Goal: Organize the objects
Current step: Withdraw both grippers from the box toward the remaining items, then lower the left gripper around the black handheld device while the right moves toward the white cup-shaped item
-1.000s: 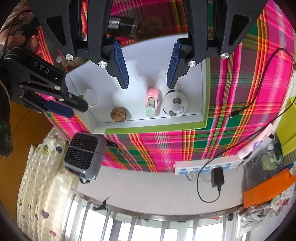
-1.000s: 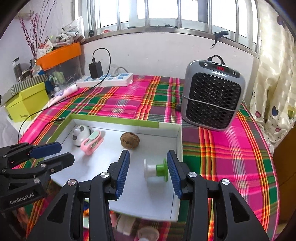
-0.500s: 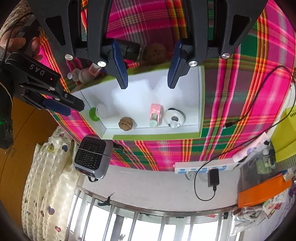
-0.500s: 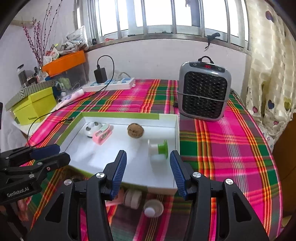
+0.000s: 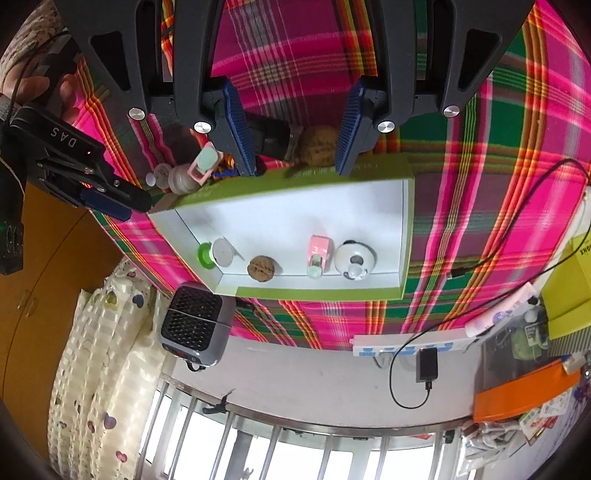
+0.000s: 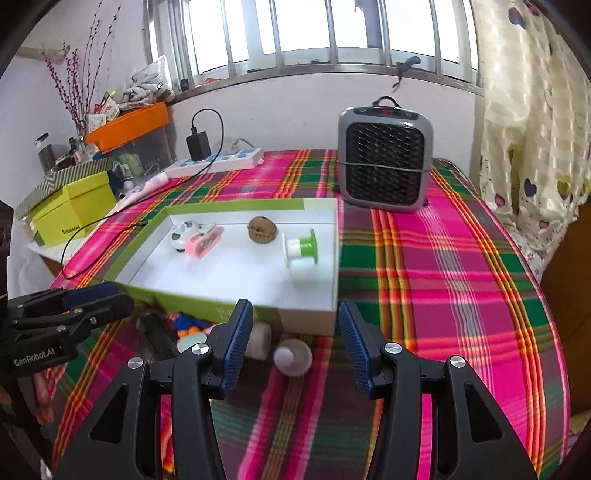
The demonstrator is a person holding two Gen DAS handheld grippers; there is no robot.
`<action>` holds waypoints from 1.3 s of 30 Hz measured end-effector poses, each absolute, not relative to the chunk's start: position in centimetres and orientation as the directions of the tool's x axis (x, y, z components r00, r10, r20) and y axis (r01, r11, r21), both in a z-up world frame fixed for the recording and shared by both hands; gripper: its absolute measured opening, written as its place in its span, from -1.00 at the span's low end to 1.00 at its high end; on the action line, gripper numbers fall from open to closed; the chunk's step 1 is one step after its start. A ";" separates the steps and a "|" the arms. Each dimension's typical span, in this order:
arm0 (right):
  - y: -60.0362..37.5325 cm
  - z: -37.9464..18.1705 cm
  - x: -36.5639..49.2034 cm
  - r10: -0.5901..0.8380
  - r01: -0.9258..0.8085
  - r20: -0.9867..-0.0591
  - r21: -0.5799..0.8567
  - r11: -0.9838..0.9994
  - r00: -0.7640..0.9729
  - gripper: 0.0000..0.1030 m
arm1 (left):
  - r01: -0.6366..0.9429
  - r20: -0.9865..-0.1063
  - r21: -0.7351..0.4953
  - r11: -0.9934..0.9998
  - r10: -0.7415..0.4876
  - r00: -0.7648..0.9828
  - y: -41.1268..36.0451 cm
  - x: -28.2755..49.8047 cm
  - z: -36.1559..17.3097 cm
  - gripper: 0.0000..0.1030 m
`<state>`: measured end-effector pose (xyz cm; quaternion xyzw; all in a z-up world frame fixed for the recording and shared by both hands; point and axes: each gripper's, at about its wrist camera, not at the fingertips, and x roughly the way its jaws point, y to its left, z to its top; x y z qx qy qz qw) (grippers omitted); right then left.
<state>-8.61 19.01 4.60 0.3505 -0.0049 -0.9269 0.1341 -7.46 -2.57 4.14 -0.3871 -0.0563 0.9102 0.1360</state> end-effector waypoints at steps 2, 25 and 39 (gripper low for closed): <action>19.4 4.5 -8.3 -0.253 0.241 -0.651 0.111 -0.964 -0.716 -0.03 | -0.207 -0.690 -0.215 -0.954 0.299 -0.660 -2.6 -7.3 3.9 -0.15; 19.8 3.5 -7.2 -0.277 0.257 -0.666 0.131 -0.958 -0.693 -0.03 | -0.284 -0.703 -0.191 -0.940 0.333 -0.628 -0.8 -7.1 2.9 -0.10; 19.8 3.3 -7.2 -0.275 0.258 -0.673 0.129 -0.958 -0.686 -0.03 | -0.338 -0.712 -0.230 -0.913 0.394 -0.581 0.2 -6.8 2.6 -0.10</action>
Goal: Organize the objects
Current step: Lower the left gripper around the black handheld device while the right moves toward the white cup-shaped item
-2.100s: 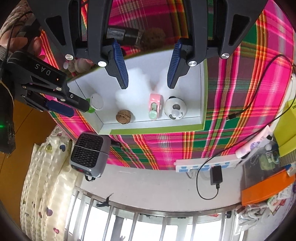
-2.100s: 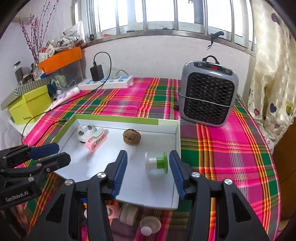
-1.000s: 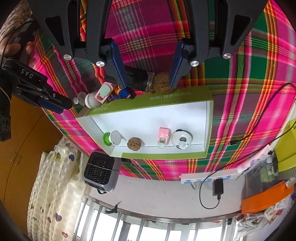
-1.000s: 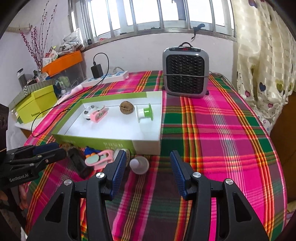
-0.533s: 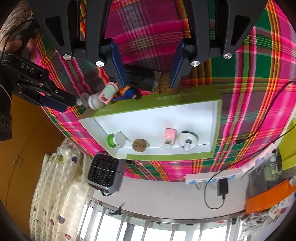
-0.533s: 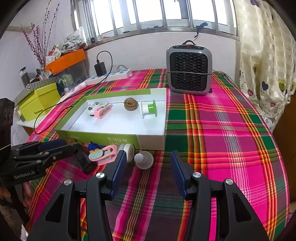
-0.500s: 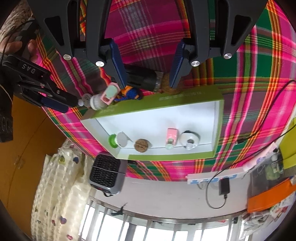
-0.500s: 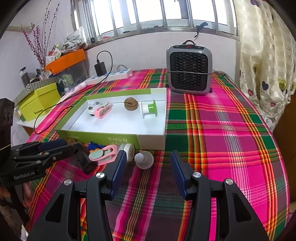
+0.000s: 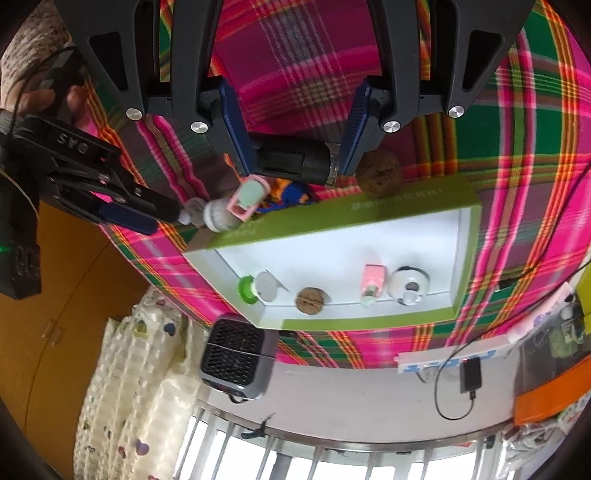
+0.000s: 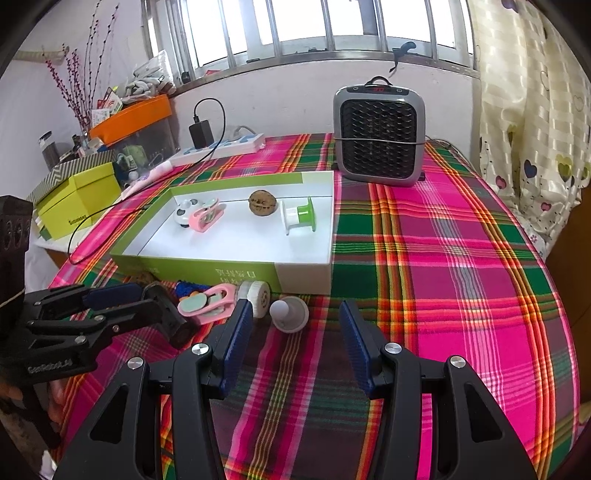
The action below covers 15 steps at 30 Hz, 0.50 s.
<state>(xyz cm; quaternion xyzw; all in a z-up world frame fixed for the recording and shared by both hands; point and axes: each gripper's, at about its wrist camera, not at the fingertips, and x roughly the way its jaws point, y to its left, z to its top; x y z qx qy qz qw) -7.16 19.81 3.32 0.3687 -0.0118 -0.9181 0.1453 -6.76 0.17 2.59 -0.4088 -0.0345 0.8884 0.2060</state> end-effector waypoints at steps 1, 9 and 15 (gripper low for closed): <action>19.8 3.3 -7.2 -0.274 0.257 -0.674 0.128 -0.958 -0.686 -0.03 | -0.345 -0.712 -0.233 -0.909 0.401 -0.577 0.3 -6.5 2.6 -0.10; 20.0 3.4 -7.2 -0.269 0.253 -0.677 0.125 -0.959 -0.685 -0.03 | -0.383 -0.716 -0.241 -0.892 0.430 -0.550 1.0 -5.0 2.6 -0.10; 20.1 3.4 -7.1 -0.267 0.252 -0.679 0.124 -0.960 -0.684 -0.03 | -0.444 -0.719 -0.219 -0.869 0.452 -0.528 2.0 -4.0 2.8 -0.10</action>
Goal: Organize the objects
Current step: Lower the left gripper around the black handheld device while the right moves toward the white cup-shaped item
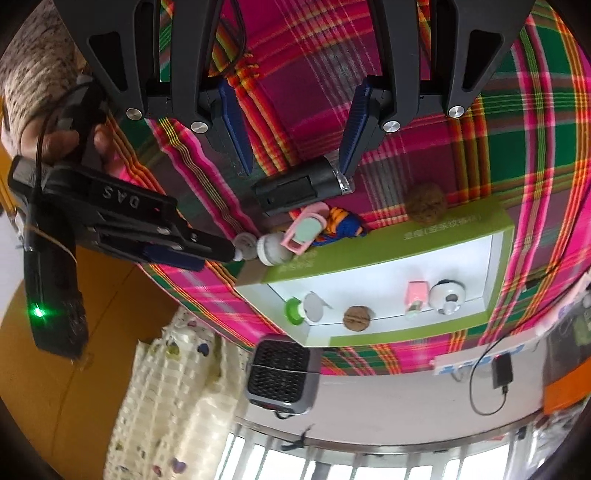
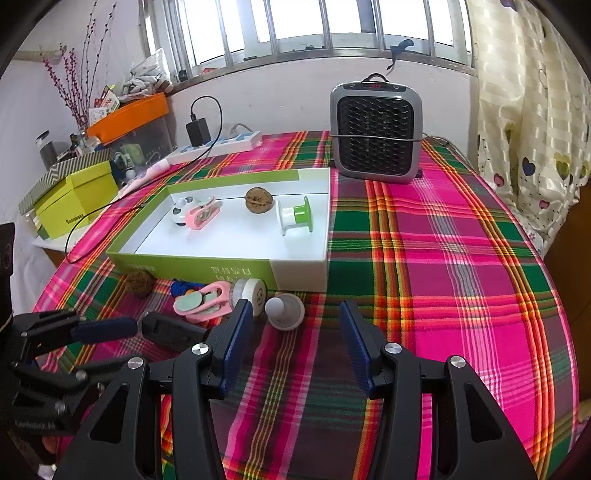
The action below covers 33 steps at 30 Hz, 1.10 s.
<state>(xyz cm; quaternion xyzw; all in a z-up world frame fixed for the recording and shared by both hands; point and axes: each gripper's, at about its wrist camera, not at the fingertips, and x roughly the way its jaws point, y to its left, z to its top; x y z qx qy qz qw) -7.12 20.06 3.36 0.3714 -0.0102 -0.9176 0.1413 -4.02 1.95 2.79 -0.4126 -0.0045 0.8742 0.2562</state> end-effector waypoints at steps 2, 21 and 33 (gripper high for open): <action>20.1 3.3 -7.1 -0.268 0.251 -0.679 0.126 -0.960 -0.684 -0.03 | -0.452 -0.715 -0.189 -0.872 0.438 -0.545 2.0 -4.1 3.0 -0.10; 20.5 2.9 -7.7 -0.240 0.233 -0.707 0.108 -0.966 -0.665 -0.03 | -0.560 -0.726 -0.106 -0.821 0.449 -0.521 3.6 -5.5 2.9 -0.10; 20.7 2.9 -7.7 -0.240 0.237 -0.711 0.106 -0.966 -0.661 -0.03 | -0.619 -0.739 -0.085 -0.781 0.466 -0.487 4.5 -5.7 2.6 -0.10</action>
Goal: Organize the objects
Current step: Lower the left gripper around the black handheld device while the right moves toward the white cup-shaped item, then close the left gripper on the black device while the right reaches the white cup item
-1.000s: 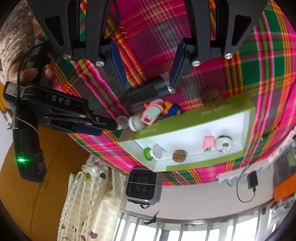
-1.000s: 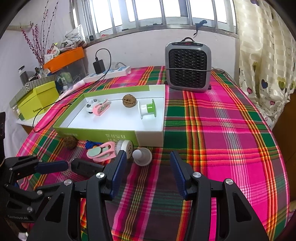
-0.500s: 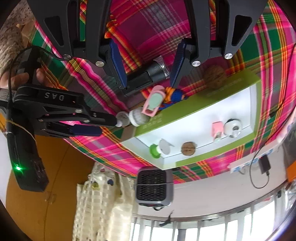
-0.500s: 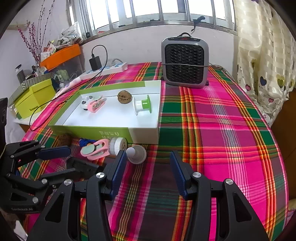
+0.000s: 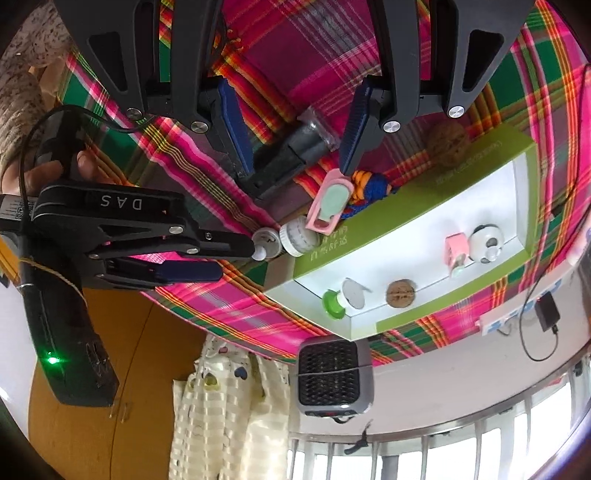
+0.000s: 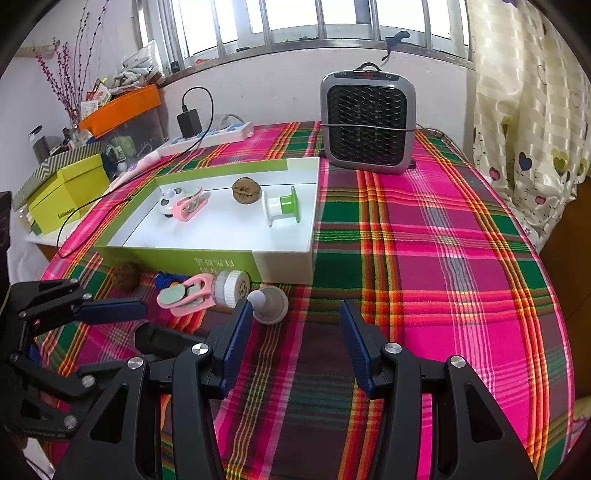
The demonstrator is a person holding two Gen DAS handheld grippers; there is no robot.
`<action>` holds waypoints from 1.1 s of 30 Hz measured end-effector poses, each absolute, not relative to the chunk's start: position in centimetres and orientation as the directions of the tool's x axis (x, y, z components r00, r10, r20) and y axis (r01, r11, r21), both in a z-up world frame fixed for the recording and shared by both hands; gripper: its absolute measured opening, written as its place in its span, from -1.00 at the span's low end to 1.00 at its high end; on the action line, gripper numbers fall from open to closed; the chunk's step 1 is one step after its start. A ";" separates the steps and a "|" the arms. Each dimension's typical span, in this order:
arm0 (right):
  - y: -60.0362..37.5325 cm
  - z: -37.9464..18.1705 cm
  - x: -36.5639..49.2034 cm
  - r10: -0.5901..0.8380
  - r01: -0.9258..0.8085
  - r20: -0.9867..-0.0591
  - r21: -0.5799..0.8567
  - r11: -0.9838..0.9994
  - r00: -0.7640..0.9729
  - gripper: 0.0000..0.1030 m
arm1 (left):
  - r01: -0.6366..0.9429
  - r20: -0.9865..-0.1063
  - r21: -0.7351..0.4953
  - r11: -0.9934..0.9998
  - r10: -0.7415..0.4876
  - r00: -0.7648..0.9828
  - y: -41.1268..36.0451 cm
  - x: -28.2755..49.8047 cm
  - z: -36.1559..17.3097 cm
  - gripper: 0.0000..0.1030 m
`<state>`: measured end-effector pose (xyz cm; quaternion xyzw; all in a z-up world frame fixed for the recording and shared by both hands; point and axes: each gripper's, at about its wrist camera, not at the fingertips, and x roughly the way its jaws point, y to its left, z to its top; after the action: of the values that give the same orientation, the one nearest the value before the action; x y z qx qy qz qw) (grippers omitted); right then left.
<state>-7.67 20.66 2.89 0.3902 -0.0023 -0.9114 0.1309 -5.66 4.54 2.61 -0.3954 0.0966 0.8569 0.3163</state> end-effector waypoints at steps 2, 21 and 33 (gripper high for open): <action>20.7 2.9 -7.6 -0.238 0.234 -0.711 0.106 -0.966 -0.661 -0.03 | -0.629 -0.744 -0.069 -0.774 0.460 -0.485 4.9 -5.6 2.5 -0.10; 20.9 2.7 -7.8 -0.241 0.226 -0.716 0.119 -0.967 -0.655 -0.03 | -0.665 -0.777 -0.051 -0.745 0.448 -0.443 6.7 -5.3 1.5 -0.44; 20.1 2.6 -8.0 -0.246 0.252 -0.726 0.103 -0.962 -0.642 -0.03 | -0.572 -0.761 -0.113 -0.812 0.441 -0.476 4.5 -4.9 1.4 -0.51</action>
<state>-8.01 20.14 2.58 0.3999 0.0038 -0.9062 0.1375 -4.86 4.54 1.45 -0.4176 0.0788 0.8554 0.2961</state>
